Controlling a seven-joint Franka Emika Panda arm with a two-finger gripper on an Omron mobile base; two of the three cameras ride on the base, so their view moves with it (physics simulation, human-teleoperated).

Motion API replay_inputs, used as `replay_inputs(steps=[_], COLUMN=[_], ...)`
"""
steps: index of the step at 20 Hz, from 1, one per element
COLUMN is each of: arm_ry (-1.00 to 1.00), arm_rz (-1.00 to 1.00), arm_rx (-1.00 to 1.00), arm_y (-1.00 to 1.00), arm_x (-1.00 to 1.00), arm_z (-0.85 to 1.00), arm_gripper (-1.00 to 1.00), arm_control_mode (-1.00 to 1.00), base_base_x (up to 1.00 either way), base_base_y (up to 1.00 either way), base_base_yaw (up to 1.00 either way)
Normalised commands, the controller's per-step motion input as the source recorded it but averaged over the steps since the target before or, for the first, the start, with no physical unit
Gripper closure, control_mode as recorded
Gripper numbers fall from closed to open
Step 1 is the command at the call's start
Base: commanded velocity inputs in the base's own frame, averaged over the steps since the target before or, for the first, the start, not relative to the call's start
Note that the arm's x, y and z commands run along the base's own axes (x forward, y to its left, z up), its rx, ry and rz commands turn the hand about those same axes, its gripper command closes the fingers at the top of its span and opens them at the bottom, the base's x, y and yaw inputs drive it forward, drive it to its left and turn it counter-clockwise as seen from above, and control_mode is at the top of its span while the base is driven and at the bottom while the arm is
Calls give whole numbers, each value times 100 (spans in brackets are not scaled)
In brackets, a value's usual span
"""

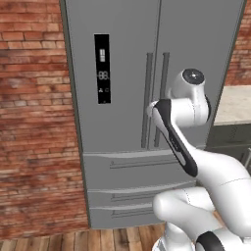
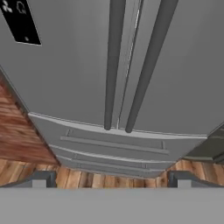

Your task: Retrieve the chicken drumstick from the fridge and place it on the saucepan with marinade on the stove.

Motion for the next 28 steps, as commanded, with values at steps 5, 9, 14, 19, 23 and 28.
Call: replay_inputs(steps=[5,9,14,19,23,28], arm_ry=[-18,-11,-2,0,0,1], arm_rz=[-4,-5,-3,-2,0,0], arm_rx=[3,0,0,0,5,3], arm_y=[2,0,0,5,0,0], arm_x=[20,50,63,65,40,53], arm_z=[5,0,0,0,0,0], arm_gripper=[-100,-100,-100,-100,-100,-100], arm_control_mode=[-100,-100,-100,-100,-100,-100], base_base_x=[0,0,0,0,0,0], base_base_y=[0,0,0,0,0,0], base_base_yaw=[0,0,0,0,0,0])
